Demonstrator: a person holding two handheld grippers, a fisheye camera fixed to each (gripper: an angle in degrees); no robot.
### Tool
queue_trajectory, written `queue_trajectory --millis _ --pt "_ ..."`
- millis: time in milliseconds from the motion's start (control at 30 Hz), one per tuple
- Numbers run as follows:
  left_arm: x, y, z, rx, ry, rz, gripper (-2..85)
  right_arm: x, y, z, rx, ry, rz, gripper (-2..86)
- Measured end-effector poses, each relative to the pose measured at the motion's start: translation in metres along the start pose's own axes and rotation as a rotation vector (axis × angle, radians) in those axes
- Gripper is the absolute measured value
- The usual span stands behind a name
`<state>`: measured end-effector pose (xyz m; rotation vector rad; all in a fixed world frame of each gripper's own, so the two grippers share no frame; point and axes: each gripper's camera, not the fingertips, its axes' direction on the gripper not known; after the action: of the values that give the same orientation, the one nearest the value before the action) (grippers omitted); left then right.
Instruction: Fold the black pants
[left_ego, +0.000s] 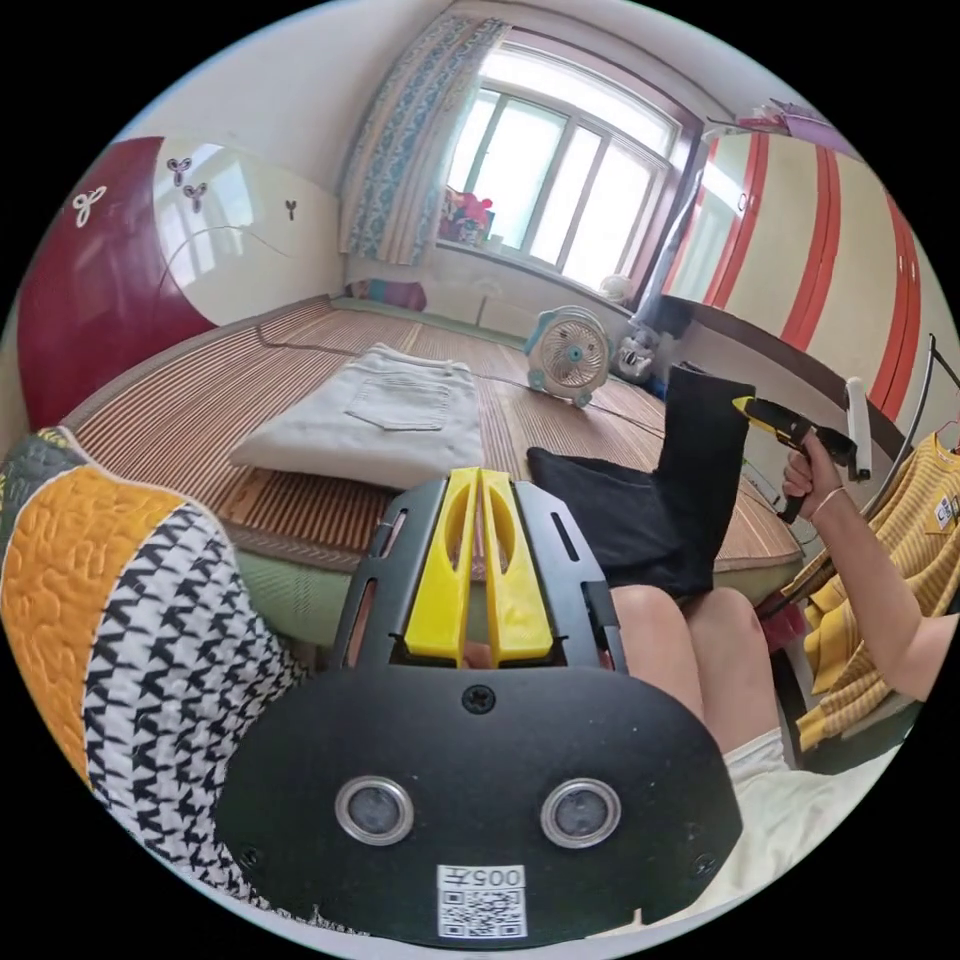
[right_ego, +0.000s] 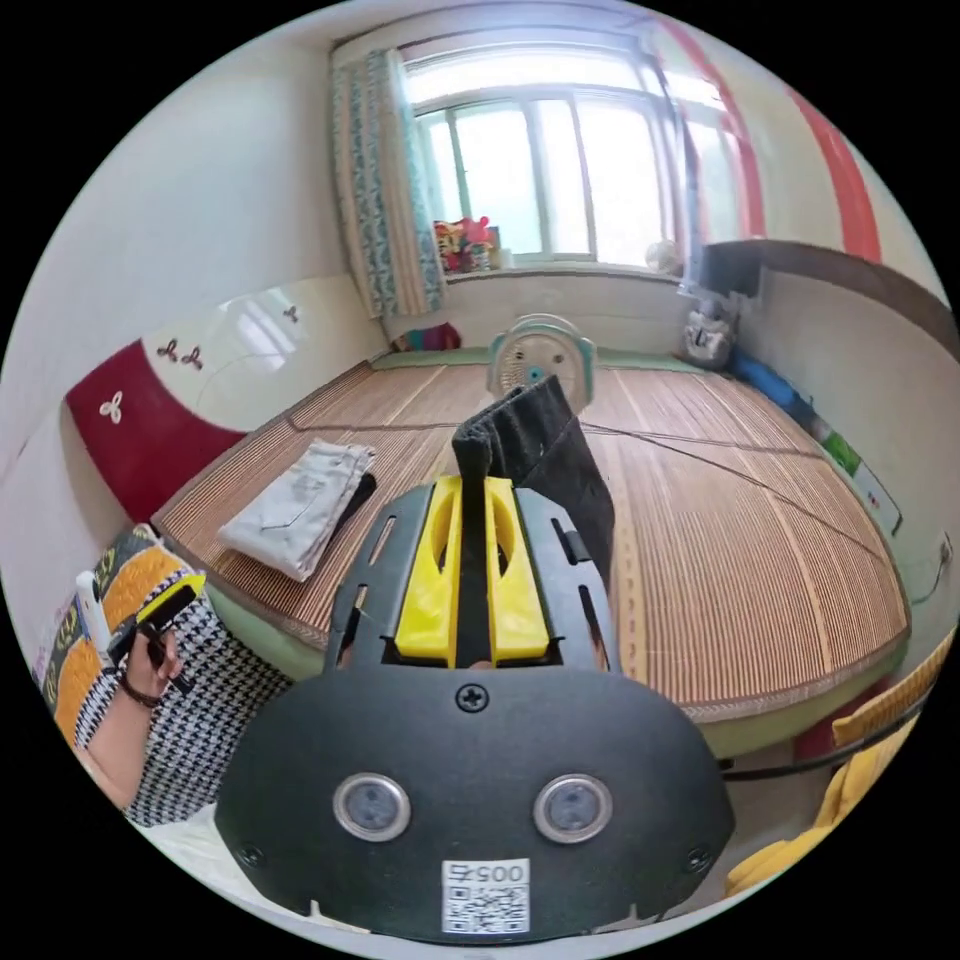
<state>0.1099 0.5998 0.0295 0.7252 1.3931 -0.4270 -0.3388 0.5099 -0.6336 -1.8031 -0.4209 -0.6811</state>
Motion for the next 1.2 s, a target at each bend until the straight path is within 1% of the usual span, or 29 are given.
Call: queue_trajectory --millis 33,67,100,167,200,233,267,367,400,467,533,600,733,867,967,1033,1067,1100,1133,1167,1200 --pt "-0.002 0.003 -0.004 0.0 -0.006 -0.004 -0.6 -0.037 0.004 0.022 -0.039 -0.022 -0.052 -0.2" --pt "-0.005 0.01 -0.012 -0.001 -0.01 -0.012 -0.6 -0.055 0.007 0.035 -0.063 -0.034 -0.075 -0.1" --pt "-0.007 0.017 -0.017 -0.008 -0.007 -0.023 -0.6 -0.087 0.015 0.065 -0.128 -0.063 -0.107 0.1" --pt "-0.009 0.027 -0.02 -0.032 0.003 -0.044 -0.7 -0.124 0.031 0.118 -0.29 -0.106 -0.096 0.7" --pt "-0.009 0.034 -0.019 -0.057 0.009 -0.047 -0.7 -0.143 0.043 0.154 -0.435 -0.119 -0.094 1.1" --pt "-0.009 0.037 -0.019 -0.07 0.008 -0.045 -0.7 -0.156 0.053 0.176 -0.526 -0.104 -0.098 1.5" --pt "-0.007 0.042 -0.018 -0.095 0.0 -0.037 -0.7 -0.161 0.056 0.18 -0.533 -0.107 -0.107 1.7" --pt "0.0 0.048 -0.015 -0.128 -0.033 0.003 -0.7 -0.176 0.055 0.162 -0.447 -0.11 -0.209 3.2" --pt "0.001 0.048 -0.011 -0.136 -0.031 0.0 -0.7 -0.176 0.052 0.15 -0.411 -0.131 -0.248 3.3" --pt "0.005 0.044 -0.002 -0.151 0.002 -0.024 -0.7 -0.163 0.048 0.128 -0.34 -0.158 -0.258 3.1" --pt "0.014 0.035 0.009 -0.161 0.051 -0.026 -0.6 -0.131 0.043 0.11 -0.289 -0.167 -0.201 3.2" --pt "0.036 0.02 0.024 -0.158 0.086 0.016 -0.6 -0.1 0.044 0.104 -0.271 -0.155 -0.132 3.6" --pt "0.076 -0.005 0.052 -0.16 0.096 0.115 -0.5 -0.028 0.05 0.101 -0.247 -0.067 0.066 3.7" --pt "0.117 -0.037 0.099 -0.184 0.13 0.132 -0.4 0.009 0.049 0.104 -0.196 -0.017 0.169 3.0" --pt "0.143 -0.05 0.147 -0.246 0.122 0.136 -0.3 0.015 0.05 0.132 -0.255 0.068 0.132 1.1" --pt "0.155 -0.047 0.183 -0.347 0.075 0.149 -0.2 0.019 0.063 0.177 -0.438 0.135 0.109 -0.3" --pt "0.161 -0.04 0.209 -0.458 0.019 0.169 -0.1 0.021 0.069 0.19 -0.499 0.158 0.108 -0.4" --pt "0.164 -0.031 0.229 -0.533 -0.024 0.186 -0.1 0.025 0.083 0.214 -0.602 0.183 0.103 -0.6" --pt "0.166 -0.026 0.234 -0.535 -0.017 0.202 -0.1 0.028 0.095 0.224 -0.602 0.185 0.087 -0.7" --pt "0.166 -0.021 0.231 -0.466 0.0 0.215 -0.1 0.029 0.097 0.223 -0.561 0.184 0.079 -0.8" --pt "0.165 -0.019 0.234 -0.467 0.013 0.193 -0.2 0.034 0.101 0.224 -0.538 0.168 0.107 -0.8"
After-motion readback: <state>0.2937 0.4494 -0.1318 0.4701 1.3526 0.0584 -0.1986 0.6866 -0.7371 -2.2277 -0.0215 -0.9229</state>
